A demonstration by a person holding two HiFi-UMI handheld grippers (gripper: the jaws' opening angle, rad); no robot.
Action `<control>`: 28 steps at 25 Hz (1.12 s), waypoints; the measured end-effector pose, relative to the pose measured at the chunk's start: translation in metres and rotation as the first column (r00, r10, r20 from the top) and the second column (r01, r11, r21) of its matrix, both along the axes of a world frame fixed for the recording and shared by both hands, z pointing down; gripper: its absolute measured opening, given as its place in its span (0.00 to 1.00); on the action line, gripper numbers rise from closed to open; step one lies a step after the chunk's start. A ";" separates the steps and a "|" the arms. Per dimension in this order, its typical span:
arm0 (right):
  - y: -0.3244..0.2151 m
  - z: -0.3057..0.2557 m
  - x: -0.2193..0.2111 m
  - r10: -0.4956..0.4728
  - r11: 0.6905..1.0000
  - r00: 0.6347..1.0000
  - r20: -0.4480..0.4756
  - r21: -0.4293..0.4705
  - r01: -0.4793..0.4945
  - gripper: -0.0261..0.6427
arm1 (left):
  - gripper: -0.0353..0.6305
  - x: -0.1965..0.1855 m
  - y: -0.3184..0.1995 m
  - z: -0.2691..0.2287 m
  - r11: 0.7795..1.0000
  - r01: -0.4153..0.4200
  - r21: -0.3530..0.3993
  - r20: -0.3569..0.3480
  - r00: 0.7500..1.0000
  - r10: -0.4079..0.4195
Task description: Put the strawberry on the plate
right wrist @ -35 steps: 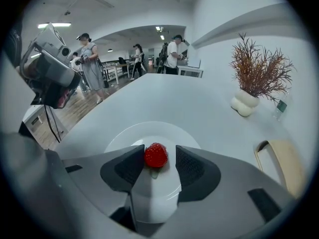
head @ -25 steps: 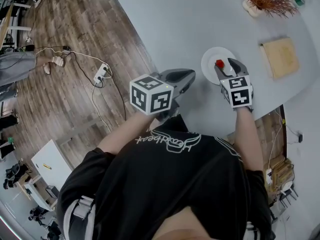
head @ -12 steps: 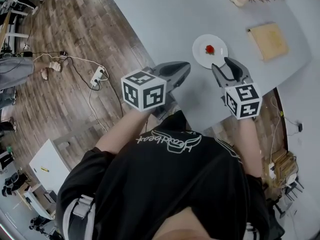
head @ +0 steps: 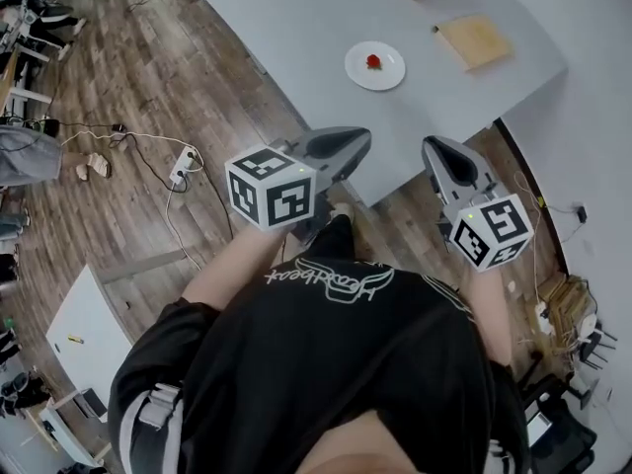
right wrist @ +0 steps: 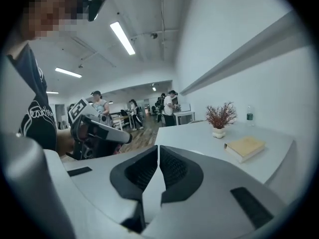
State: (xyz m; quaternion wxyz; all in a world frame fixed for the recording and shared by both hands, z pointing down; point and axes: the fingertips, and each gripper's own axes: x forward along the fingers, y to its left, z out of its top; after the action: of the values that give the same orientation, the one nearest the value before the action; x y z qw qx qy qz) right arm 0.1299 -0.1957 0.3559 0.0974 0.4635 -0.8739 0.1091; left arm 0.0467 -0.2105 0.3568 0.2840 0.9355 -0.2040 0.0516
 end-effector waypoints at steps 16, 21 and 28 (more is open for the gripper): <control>0.229 -0.051 -0.005 -0.060 0.994 0.990 0.131 0.101 0.047 0.05 | 0.06 0.009 0.223 -0.058 0.989 -0.051 0.142 -0.032 0.998 0.056; 0.254 -0.062 -0.001 -0.058 0.993 0.988 0.143 0.112 0.042 0.05 | 0.06 0.018 0.250 -0.073 0.984 -0.068 0.167 -0.023 0.997 0.073; 0.280 -0.064 -0.001 -0.074 0.992 0.987 0.146 0.108 0.058 0.05 | 0.06 0.023 0.275 -0.077 0.980 -0.076 0.183 -0.016 0.997 0.080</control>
State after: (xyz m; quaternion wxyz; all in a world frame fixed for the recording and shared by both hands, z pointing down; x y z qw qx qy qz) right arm 0.1291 0.0843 0.2915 0.0109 0.4292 -0.8981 0.0948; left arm 0.0696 0.0649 0.2795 0.1971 0.9654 -0.1678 0.0328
